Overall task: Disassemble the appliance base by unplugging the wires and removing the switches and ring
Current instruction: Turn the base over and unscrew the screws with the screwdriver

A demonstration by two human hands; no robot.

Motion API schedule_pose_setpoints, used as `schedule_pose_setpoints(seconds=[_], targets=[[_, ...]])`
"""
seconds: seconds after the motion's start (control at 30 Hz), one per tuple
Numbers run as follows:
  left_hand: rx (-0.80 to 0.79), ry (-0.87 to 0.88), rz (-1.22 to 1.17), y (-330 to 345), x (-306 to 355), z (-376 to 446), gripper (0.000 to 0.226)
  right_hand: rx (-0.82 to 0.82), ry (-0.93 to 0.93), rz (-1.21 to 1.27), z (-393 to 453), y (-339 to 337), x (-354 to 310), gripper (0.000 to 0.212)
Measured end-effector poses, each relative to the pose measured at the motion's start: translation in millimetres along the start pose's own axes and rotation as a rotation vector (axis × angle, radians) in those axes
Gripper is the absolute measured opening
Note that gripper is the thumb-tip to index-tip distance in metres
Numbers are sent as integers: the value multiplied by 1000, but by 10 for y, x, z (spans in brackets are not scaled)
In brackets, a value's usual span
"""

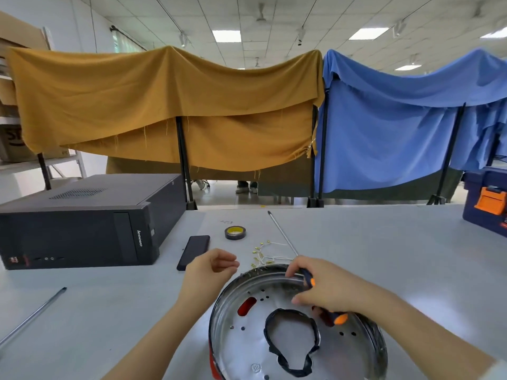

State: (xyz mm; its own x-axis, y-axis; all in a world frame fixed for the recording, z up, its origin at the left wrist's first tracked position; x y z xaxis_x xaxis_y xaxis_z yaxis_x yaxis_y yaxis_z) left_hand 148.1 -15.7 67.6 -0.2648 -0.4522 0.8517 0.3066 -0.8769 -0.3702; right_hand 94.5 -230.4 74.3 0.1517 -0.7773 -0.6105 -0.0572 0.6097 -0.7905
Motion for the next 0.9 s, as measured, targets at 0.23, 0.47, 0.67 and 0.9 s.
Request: schedule_pose_setpoints(seconds=[0.23,0.47,0.67,0.9], targets=[[0,-85,61,3,-440,243,18,-25,-49,-204,411,328,121,13],[-57,63,372,256,-559,479,9,14,-104,-273,494,398,124,14],[-255,232,758,692,-444,888,17,36,-137,-250,478,387,101,19],[-460,246,958,1098,-622,1146,19,61,-151,-227,433,353,76,17]])
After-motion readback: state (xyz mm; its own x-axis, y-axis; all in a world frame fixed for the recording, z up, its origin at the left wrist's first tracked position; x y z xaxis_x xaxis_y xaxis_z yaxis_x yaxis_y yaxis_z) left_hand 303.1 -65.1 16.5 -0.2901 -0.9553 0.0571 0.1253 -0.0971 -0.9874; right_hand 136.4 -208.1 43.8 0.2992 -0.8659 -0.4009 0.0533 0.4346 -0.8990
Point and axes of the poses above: each hand's wrist, its own z-axis towards the middle knuckle, its own y-axis out of the palm, x = y × z, the point moved 10 cm from there along z, towards the middle knuckle, and after that the axes turned 9 degrees about x, right-handed, at the moved point
